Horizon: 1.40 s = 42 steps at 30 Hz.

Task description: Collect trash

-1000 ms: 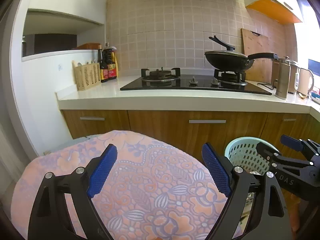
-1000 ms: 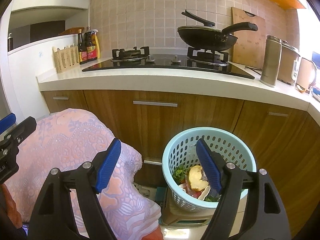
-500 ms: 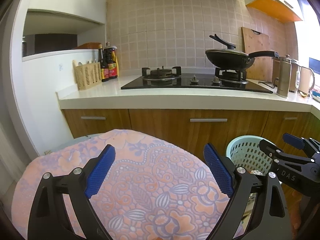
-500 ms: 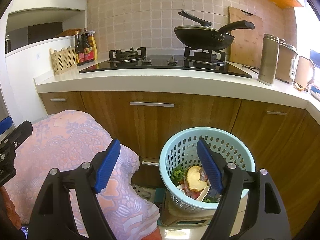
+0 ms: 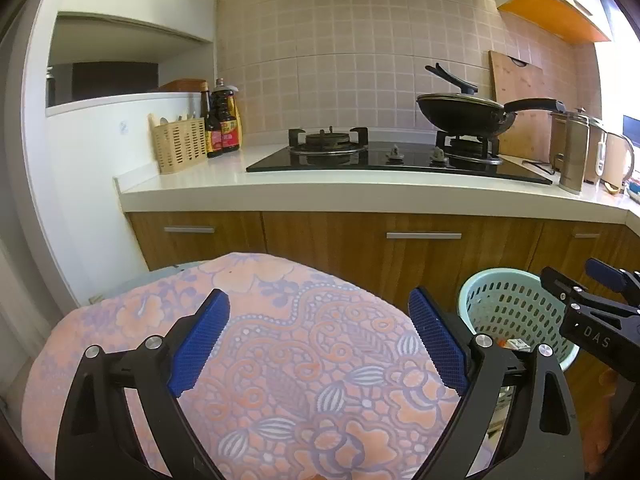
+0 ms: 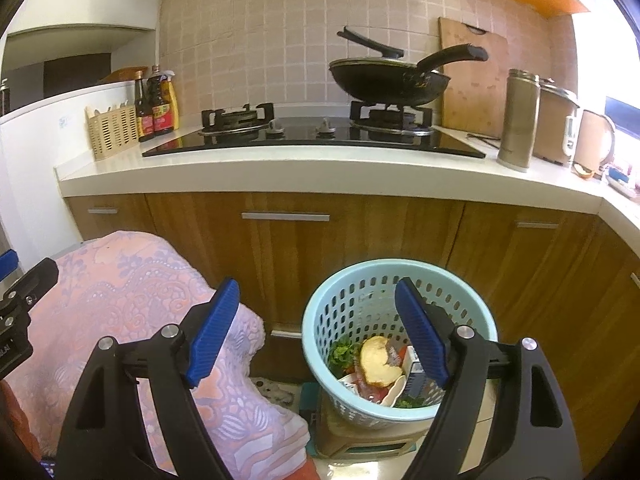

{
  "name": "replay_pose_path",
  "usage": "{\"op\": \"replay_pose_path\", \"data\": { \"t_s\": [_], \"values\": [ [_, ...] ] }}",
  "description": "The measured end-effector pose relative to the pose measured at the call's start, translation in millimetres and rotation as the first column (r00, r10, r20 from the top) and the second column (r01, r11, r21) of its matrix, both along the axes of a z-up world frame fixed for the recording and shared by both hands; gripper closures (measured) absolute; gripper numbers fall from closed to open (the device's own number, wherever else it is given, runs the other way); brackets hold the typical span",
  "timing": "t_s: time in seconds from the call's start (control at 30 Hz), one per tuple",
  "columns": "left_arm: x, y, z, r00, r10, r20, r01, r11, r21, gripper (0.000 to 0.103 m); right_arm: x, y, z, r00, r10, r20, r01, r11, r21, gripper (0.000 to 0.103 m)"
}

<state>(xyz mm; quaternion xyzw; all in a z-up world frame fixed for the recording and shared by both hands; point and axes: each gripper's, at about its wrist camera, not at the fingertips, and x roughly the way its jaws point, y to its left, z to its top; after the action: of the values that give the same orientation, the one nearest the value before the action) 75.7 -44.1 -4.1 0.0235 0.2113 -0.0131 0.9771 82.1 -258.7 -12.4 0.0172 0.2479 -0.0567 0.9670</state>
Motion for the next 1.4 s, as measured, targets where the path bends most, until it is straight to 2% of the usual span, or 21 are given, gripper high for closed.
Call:
{"op": "replay_pose_path", "data": {
  "t_s": [0.43,1.4],
  "values": [
    [-1.6,-4.7,-3.1,1.000,-0.008,0.012,0.008,1.000,0.003,0.011,-0.7,-7.2,-0.2,0.998,-0.058,0.010,0.058,0.998,-0.014,0.026],
    [-1.2,4.1,-3.0,1.000,0.005,0.002,-0.005,1.000,-0.030,0.009,-1.0,-6.2,-1.4,0.998,-0.057,0.012,0.057,0.998,-0.016,0.026]
  ]
}}
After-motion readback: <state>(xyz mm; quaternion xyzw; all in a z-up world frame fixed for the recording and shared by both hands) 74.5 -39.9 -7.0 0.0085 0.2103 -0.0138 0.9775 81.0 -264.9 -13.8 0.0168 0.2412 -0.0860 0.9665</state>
